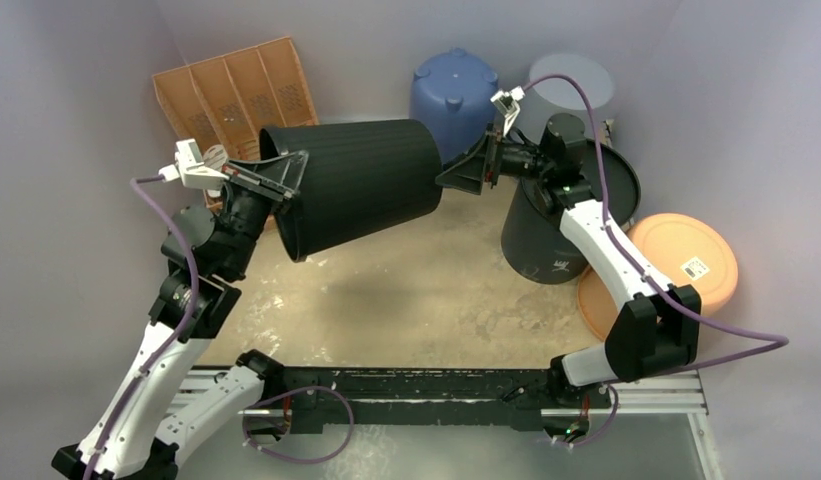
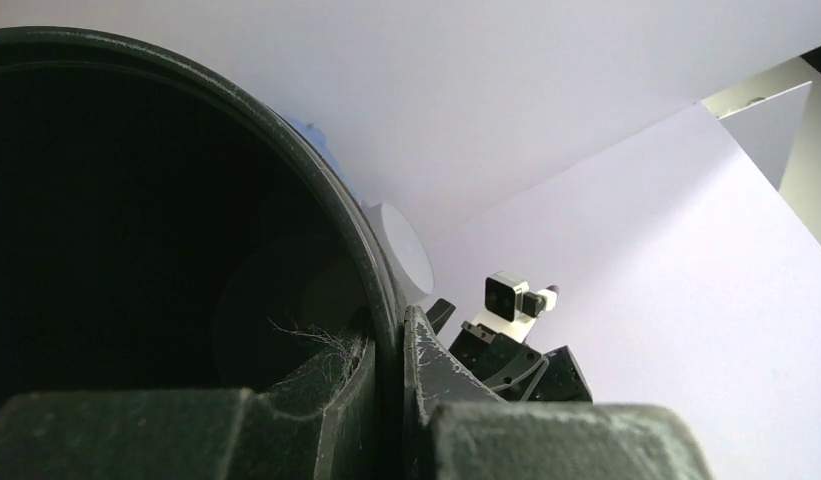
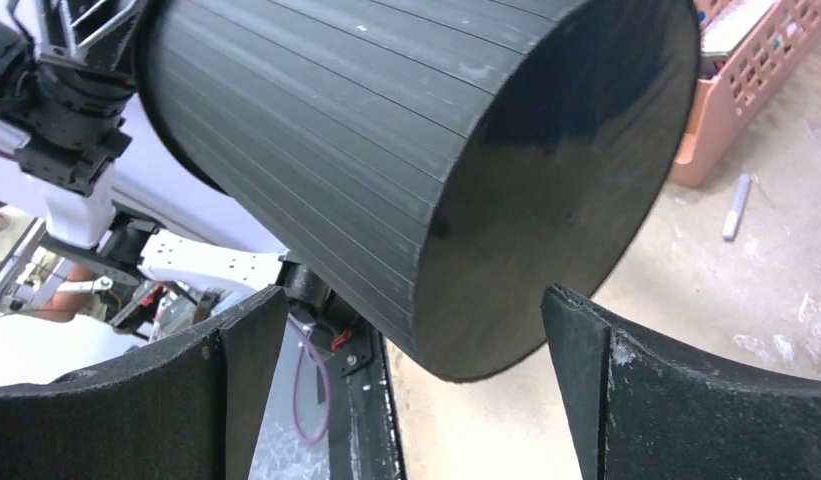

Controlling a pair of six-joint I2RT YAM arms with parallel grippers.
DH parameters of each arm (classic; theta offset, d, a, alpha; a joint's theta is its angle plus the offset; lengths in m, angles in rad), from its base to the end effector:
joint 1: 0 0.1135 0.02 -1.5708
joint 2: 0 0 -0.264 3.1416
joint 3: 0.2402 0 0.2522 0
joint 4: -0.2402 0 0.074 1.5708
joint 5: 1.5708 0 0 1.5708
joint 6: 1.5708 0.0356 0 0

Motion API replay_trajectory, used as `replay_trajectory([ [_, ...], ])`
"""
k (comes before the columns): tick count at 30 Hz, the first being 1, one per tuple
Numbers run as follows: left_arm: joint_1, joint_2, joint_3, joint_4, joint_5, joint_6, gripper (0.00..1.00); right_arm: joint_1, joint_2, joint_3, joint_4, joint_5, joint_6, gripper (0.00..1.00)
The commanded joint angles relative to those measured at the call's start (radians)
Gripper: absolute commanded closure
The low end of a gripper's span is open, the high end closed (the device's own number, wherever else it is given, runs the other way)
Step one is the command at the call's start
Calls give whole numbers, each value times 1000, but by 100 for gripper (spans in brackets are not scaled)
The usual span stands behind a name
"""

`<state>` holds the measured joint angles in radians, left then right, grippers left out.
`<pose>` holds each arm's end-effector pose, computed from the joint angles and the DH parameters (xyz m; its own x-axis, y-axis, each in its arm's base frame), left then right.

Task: Turn the large container upside down

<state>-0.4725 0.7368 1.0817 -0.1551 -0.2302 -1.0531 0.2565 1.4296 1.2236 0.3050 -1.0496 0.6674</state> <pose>0.1296 -0.0571 0.4507 -0.1285 -0.8844 -0.4486 0.2665 0.4049 -0.8747 0.3077 0.1126 0.3926 -0.5198 0.1823 -0.8346 -0.8140 0.1908 0.5486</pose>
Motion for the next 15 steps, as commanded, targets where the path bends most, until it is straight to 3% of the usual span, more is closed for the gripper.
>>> replay_trajectory([
  [1,0,17,64,178,66,-53,100,1,-52,-40,265,-106,120,2],
  [6,0,24,45,207,108,-51,100,2,-83,-91,509,-156,275,15],
  [11,0,40,4,233,125,-73,100,3,-109,-113,542,-163,302,58],
  [13,0,53,-6,241,132,-51,100,3,-139,-149,609,-140,338,83],
  [15,0,74,-16,234,148,-28,100,3,-159,-181,671,-115,373,100],
])
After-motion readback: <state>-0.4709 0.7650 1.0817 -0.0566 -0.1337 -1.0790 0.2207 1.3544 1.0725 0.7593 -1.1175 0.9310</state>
